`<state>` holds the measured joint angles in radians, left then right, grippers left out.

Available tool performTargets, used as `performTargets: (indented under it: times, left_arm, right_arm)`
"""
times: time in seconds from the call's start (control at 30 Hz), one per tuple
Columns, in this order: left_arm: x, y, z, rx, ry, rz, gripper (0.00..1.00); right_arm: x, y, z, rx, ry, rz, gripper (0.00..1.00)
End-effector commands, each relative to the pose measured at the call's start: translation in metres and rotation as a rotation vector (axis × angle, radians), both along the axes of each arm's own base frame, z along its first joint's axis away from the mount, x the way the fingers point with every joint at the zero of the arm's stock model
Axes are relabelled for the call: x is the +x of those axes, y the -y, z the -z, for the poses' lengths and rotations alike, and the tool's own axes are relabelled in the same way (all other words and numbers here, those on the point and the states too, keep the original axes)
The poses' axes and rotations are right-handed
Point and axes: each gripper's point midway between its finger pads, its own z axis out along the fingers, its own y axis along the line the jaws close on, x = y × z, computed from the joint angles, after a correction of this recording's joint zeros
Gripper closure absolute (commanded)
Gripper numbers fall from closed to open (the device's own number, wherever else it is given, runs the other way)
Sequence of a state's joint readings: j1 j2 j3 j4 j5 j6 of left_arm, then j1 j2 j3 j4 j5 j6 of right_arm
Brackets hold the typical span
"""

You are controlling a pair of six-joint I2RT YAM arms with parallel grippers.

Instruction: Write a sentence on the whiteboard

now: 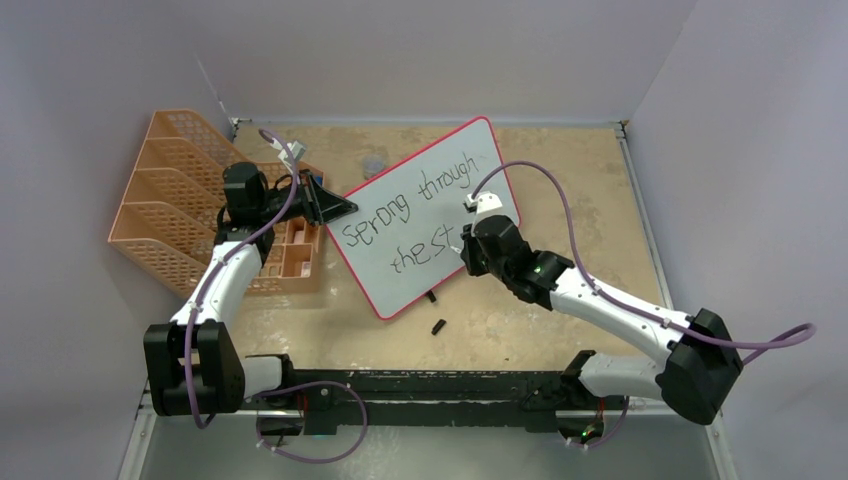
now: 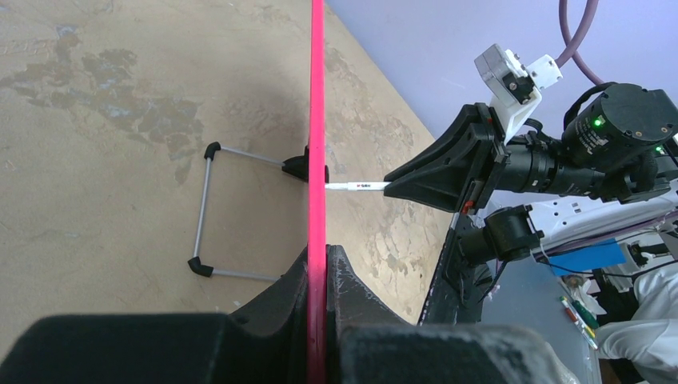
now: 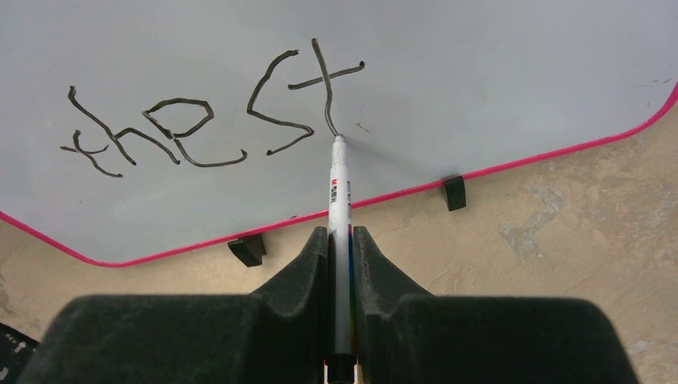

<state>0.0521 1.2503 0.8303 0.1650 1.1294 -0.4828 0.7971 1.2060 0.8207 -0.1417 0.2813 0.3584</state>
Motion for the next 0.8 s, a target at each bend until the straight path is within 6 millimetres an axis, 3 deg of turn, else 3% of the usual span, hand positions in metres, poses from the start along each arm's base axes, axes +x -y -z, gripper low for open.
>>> performTargets:
  times: [0.0,0.33,0.53,0.77]
  left_arm:
    - [0.001,-0.001,-0.009,0.007,0.067,0.023,1.00]
    - [0.001,-0.001,-0.008,0.008,0.065,0.022,1.00]
    - [0.003,-0.003,-0.010,0.026,0.074,0.006,1.00]
    - [0.008,-0.011,-0.017,0.072,0.100,-0.046,1.00]
  right_arm:
    - [0.013,0.003,-0.013,0.005,0.040,0.066,1.00]
    - [0.018,0.009,-0.028,0.039,0.099,0.105,1.00]
    - [0.016,0.009,-0.049,0.105,0.161,0.091,1.00]
    - [0.014,0.009,-0.050,0.123,0.188,0.073,1.00]
